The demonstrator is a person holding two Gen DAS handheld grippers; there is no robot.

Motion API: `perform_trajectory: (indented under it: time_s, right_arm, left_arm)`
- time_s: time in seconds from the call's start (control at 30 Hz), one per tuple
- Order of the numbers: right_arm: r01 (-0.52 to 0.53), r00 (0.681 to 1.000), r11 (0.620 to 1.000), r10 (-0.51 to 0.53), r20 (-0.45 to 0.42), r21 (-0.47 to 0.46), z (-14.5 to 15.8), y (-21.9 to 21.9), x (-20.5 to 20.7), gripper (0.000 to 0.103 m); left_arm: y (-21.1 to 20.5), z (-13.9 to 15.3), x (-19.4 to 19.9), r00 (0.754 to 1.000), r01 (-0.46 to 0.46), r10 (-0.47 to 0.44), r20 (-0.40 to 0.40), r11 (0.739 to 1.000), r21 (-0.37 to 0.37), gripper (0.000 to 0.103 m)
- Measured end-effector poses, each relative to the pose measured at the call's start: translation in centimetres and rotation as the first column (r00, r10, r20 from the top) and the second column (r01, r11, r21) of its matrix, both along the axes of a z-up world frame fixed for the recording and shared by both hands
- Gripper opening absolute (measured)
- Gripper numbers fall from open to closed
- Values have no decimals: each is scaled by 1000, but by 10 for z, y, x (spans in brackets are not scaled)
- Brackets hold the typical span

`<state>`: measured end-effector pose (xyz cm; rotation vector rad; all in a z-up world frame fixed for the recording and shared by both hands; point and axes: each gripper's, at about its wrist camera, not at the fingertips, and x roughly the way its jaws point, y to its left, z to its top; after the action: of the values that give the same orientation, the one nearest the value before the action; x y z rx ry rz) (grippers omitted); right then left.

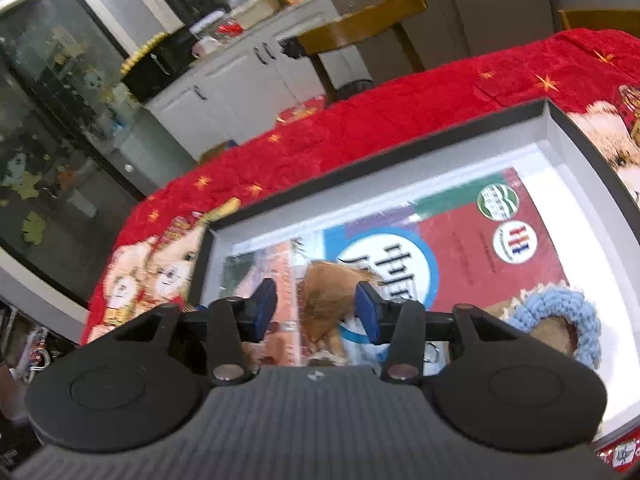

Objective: Organize objects
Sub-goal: 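Open both tools to drop the paper triangles into the box, then withdraw both tools from the box toward the remaining objects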

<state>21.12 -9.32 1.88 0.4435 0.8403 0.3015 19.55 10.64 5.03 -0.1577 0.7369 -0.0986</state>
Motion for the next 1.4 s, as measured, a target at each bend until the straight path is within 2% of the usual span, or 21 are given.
perform_trajectory:
  time_s: [0.07,0.2,0.37,0.5,0.67,0.8,0.9,1.03,1.17,1.27,1.4]
  right_arm:
    - [-15,999,1000,14,32,22,11,-3,-5,70]
    - [-40,993,998,34,116,56,42,-9,-22,74]
    - [-70,968,993,45,246,96,87,-14,-61,81]
    - [-33,948,990,-12,317,134,112,-23,-93,82]
    - [-7,914,994,-37,403,106,133,-45,-140,82]
    - [39,897,995,-77,435,94,141,-70,-172,87]
    - [80,881,995,-100,462,64,148,-89,-193,87]
    - [121,868,992,-125,481,39,150,-106,-210,91]
    - [144,869,989,-137,475,20,138,-108,-213,91]
    - [143,877,990,-128,463,3,118,-107,-212,92]
    - [128,916,992,-121,382,7,80,-107,-201,93]
  left_arm:
    - [6,12,-6,1000,10,-10,28,1000,-4,57]
    - [22,46,-26,992,3,3,129,999,-48,65]
    - [29,92,-62,966,57,-31,259,994,-93,79]
    - [19,123,-97,938,69,-48,343,996,-49,80]
    - [0,148,-139,905,91,-75,419,996,-20,80]
    - [-15,162,-172,887,135,-87,454,988,-73,81]
    - [-27,163,-191,884,190,-130,449,977,-92,83]
    - [-45,152,-208,880,191,-167,445,981,-9,83]
    - [-49,133,-209,902,184,-172,395,983,8,83]
    - [-44,110,-211,915,157,-160,371,987,38,83]
    - [-42,59,-217,930,146,-169,326,985,92,83]
